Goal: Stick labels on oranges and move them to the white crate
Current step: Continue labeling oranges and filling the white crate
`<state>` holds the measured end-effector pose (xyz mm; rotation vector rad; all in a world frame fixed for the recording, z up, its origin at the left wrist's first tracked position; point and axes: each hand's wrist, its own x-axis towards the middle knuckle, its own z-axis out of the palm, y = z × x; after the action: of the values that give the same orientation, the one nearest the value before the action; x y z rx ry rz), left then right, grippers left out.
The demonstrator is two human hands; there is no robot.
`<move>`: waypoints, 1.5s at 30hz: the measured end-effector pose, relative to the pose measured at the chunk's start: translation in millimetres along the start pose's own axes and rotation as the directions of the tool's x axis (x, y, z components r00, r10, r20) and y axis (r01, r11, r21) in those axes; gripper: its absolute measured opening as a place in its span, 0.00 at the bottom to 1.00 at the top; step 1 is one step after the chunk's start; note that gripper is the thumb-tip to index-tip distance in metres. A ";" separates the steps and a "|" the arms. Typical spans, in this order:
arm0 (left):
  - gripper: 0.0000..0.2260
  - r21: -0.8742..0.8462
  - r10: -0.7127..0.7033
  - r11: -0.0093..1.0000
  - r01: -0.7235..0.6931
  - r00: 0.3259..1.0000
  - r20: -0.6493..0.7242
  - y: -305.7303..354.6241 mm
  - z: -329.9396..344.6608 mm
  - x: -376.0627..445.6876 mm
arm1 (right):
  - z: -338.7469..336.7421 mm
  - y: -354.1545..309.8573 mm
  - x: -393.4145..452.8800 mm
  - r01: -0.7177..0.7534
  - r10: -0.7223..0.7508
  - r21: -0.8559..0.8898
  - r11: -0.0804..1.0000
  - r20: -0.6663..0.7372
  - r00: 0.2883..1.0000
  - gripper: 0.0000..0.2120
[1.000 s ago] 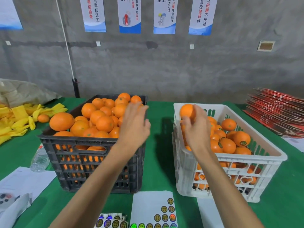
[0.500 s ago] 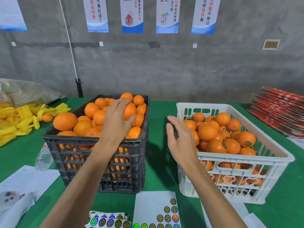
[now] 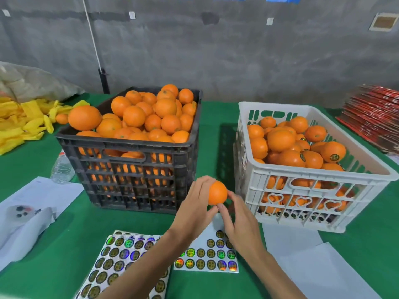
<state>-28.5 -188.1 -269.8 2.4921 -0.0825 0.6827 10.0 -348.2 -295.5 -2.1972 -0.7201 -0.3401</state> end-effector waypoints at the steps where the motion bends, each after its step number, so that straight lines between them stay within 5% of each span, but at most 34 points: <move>1: 0.29 0.002 -0.037 0.999 0.037 0.999 0.039 -7.3 10.2 -5.0 | 5.0 6.3 -5.1 -0.001 0.003 -0.047 0.999 0.040 0.999 0.21; 4: 0.31 0.097 -0.117 0.990 0.105 0.985 0.123 -23.5 33.6 -17.1 | 14.4 18.2 -13.1 0.041 -0.009 -0.177 0.983 0.175 0.985 0.18; 11: 0.30 0.109 -0.219 0.972 0.210 0.972 0.079 -38.0 57.5 -33.9 | 8.5 44.3 -28.9 -0.079 0.154 -0.239 0.968 0.314 0.937 0.35; 23: 0.30 0.142 -0.224 0.967 0.212 0.972 0.069 -40.5 60.9 -36.2 | 17.2 44.0 -27.9 -0.097 0.103 -0.266 0.959 0.009 0.995 0.08; 33: 0.30 0.153 -0.220 0.966 0.209 0.974 0.057 -40.4 58.1 -38.4 | 14.3 40.2 -22.7 0.213 -0.179 -0.531 0.820 0.115 0.977 0.15; 41: 0.30 0.155 -0.224 0.965 0.213 0.973 0.057 -39.0 57.0 -38.7 | 13.8 25.5 -20.3 0.195 -0.155 -0.500 0.844 0.122 0.980 0.11; 45: 0.30 0.139 -0.231 0.965 0.221 0.971 0.056 -38.5 55.7 -38.0 | 15.2 28.4 -20.7 -0.060 0.089 -0.271 0.961 0.096 0.991 0.12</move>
<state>-28.7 -187.8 -347.5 2.5992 0.2254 0.5170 10.4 -359.9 -332.0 -2.5081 -0.6789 -0.2956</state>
